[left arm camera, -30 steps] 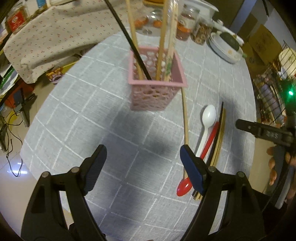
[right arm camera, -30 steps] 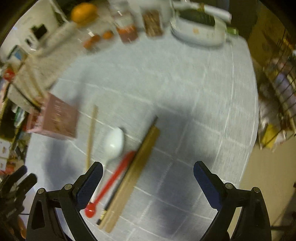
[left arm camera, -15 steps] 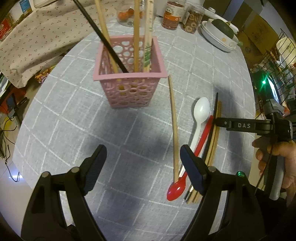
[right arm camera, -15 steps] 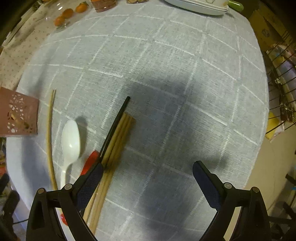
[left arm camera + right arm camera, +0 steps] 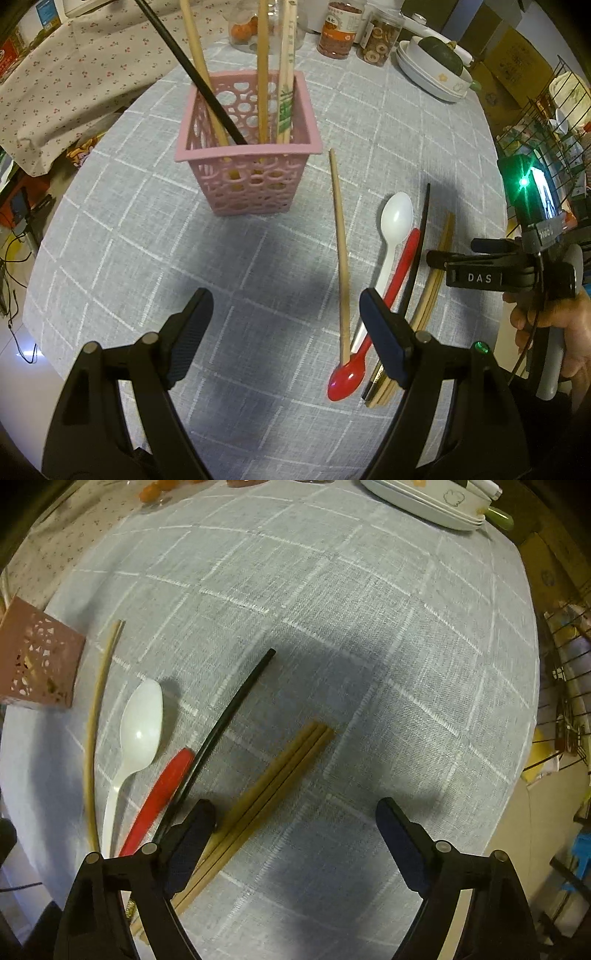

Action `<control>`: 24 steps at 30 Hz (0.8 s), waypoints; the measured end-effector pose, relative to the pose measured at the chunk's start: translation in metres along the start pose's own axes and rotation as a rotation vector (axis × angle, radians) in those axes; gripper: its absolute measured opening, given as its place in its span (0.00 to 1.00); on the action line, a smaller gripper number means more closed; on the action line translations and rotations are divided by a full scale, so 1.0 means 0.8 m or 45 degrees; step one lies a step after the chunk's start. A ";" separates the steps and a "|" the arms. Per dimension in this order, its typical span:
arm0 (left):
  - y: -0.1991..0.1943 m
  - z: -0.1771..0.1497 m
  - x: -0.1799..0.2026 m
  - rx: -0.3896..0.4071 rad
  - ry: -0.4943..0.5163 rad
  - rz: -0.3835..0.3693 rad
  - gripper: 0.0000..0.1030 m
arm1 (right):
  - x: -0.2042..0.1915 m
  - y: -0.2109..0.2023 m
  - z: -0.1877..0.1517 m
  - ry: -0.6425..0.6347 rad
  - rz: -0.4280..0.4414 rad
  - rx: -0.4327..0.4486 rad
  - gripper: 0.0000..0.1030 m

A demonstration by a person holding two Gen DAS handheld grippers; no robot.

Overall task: Organize utensils
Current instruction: 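Move both tools back over the spoons and remaining chopsticks, then grasp a loose wooden chopstick with the left tool and lift it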

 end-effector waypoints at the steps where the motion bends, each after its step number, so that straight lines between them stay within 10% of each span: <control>1: 0.000 0.000 0.001 0.000 0.002 -0.002 0.79 | 0.002 -0.001 -0.001 -0.004 0.002 -0.004 0.83; 10: 0.001 0.004 0.016 0.016 0.036 -0.041 0.79 | 0.011 -0.034 0.007 0.047 0.371 -0.012 0.29; 13: 0.001 0.007 0.026 0.029 0.043 -0.101 0.76 | 0.023 -0.043 0.009 0.055 0.284 0.034 0.29; 18: 0.021 0.016 0.073 -0.011 0.103 -0.337 0.27 | 0.053 -0.042 0.015 0.146 0.268 -0.003 0.30; 24: 0.051 0.044 0.140 -0.006 0.253 -0.384 0.12 | 0.075 -0.050 0.005 0.158 0.273 -0.029 0.31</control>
Point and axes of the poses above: each gripper's, at about its wrist camera, not at the fingertips, and y roughly the way its jaws point, x to its right, z to its top, the point moved 2 cm from there along y, roughly the way its jaws point, and after that the axes turned 13 degrees about y, right-handed, at the moved point
